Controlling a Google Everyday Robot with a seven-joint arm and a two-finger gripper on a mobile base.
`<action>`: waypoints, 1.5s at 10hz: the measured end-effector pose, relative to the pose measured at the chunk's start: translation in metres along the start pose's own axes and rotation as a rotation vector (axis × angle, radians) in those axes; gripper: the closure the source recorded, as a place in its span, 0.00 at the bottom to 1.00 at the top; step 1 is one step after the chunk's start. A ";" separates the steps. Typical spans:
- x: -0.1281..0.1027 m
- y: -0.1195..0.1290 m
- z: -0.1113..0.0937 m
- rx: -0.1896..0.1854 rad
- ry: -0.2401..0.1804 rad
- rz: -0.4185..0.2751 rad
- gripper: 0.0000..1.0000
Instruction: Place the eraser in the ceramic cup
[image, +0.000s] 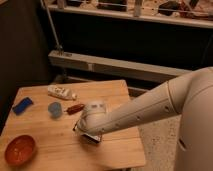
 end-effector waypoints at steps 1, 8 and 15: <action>-0.003 0.000 0.002 -0.002 -0.004 -0.002 0.79; -0.024 -0.005 0.008 0.001 -0.020 -0.041 0.79; -0.046 -0.010 0.012 0.005 -0.041 -0.073 0.79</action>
